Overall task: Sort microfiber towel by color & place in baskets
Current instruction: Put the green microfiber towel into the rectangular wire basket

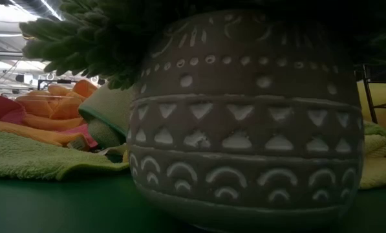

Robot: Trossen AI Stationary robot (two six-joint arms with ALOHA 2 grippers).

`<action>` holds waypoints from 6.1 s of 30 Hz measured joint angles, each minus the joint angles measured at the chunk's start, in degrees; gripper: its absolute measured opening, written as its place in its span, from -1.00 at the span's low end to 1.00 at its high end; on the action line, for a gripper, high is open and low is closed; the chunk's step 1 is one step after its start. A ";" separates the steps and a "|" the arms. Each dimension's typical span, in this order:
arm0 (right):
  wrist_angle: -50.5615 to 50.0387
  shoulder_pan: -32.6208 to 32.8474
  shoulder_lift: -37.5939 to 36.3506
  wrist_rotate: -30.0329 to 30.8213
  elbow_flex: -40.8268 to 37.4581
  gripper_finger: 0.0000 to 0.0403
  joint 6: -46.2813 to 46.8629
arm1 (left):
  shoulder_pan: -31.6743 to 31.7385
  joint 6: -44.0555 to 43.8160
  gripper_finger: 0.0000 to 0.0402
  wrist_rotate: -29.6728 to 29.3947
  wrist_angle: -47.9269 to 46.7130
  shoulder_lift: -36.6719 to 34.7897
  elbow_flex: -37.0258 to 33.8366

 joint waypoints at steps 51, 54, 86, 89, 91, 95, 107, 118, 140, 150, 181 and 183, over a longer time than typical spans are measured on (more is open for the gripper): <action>-14.55 -0.04 -15.58 -19.11 0.00 -0.96 20.62 | -0.06 4.98 -0.41 9.17 2.50 0.00 -0.07; -14.06 -0.04 -19.20 -23.63 0.00 -0.94 27.27 | -0.06 4.96 -0.41 9.18 2.50 0.00 -0.07; -36.15 12.36 -29.80 -51.72 0.04 -0.94 64.01 | -0.08 4.79 -0.41 9.14 0.52 0.02 -0.09; -41.05 18.34 -29.56 -44.43 0.04 -0.94 63.77 | -0.08 4.79 -0.41 9.14 0.54 0.02 -0.09; -43.00 22.28 -28.94 -38.42 0.04 -0.94 63.15 | -0.08 4.79 -0.41 9.14 0.52 0.02 -0.09; -45.98 29.85 -27.12 -30.14 0.04 -0.94 62.94 | -0.08 4.79 -0.41 9.14 0.49 0.02 -0.09; -54.07 44.01 -24.70 -8.81 0.04 -0.91 66.08 | -0.07 4.81 -0.41 9.16 0.38 0.02 -0.09; -60.09 44.15 -19.89 5.12 0.02 -0.89 65.33 | -0.06 4.87 -0.41 9.18 0.36 0.02 -0.09; -59.93 44.15 -16.20 -0.46 0.02 0.09 67.47 | -4.01 -6.79 -0.41 27.28 -25.12 0.02 -0.09; -48.19 44.15 -17.41 -2.51 0.00 0.12 66.39 | -9.87 -11.71 -0.41 26.33 -38.09 0.23 -0.09; -39.94 41.69 -17.19 35.95 0.00 0.12 35.44 | -16.41 -21.03 -0.41 19.15 -43.77 24.51 0.18; -39.98 39.89 -17.17 35.94 0.00 0.12 33.96 | -16.41 -21.05 -0.41 19.15 -43.75 25.09 0.22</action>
